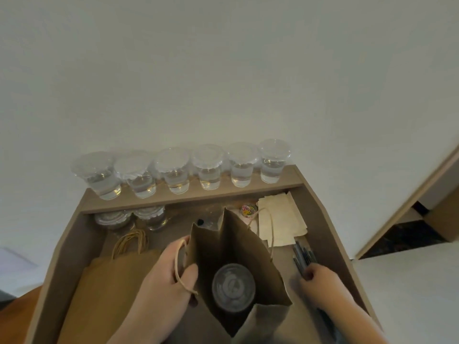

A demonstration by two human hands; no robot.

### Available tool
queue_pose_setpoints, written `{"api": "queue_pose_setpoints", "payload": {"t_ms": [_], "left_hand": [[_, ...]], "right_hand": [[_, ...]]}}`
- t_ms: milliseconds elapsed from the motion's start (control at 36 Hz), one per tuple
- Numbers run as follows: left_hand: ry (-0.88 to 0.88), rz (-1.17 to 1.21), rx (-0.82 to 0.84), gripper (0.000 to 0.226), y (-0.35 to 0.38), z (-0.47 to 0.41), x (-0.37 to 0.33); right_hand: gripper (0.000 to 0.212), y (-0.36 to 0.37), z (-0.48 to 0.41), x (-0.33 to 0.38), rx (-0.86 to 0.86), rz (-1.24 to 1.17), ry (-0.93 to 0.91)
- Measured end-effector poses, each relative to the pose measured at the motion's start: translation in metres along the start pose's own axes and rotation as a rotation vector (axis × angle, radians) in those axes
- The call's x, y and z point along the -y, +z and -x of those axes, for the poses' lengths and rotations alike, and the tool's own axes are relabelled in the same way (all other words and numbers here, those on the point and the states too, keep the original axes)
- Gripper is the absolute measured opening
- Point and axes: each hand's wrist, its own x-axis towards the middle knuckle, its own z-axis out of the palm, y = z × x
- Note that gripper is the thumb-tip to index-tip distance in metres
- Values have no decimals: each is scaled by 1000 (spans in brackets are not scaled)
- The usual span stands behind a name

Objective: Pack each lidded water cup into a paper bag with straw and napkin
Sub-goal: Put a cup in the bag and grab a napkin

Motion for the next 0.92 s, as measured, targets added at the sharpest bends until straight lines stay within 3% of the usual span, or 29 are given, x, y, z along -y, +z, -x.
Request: {"api": "queue_pose_setpoints", "payload": {"t_ms": [222,417,500,639,694,750,833,917], "left_hand": [[10,-29,-31,41,8,-6,2],[-4,-24,-39,43,10,-9,6],[-6,-45,-42,39,8,-10,9],[-19,-56,-50,38,5,-9,10],[-12,-54,-51,38,5,-8,9],[-12,-38,-36,38,5,-7,8],[2,-21,-29,40,3,-7,8],[17,-12,-22,46,1,-8,9]], "right_hand": [[14,26,-16,-8,-50,214,-5],[20,4,-11,3,-25,66,-19],[13,-35,12,15,-153,-43,-222],[9,-133,103,58,-432,-421,-762],[7,-163,142,80,-420,-704,-1010],[17,-172,167,98,-361,-820,-1176],[4,-156,180,126,-383,-631,-1293],[8,-126,167,147,-360,-215,-1232]]}}
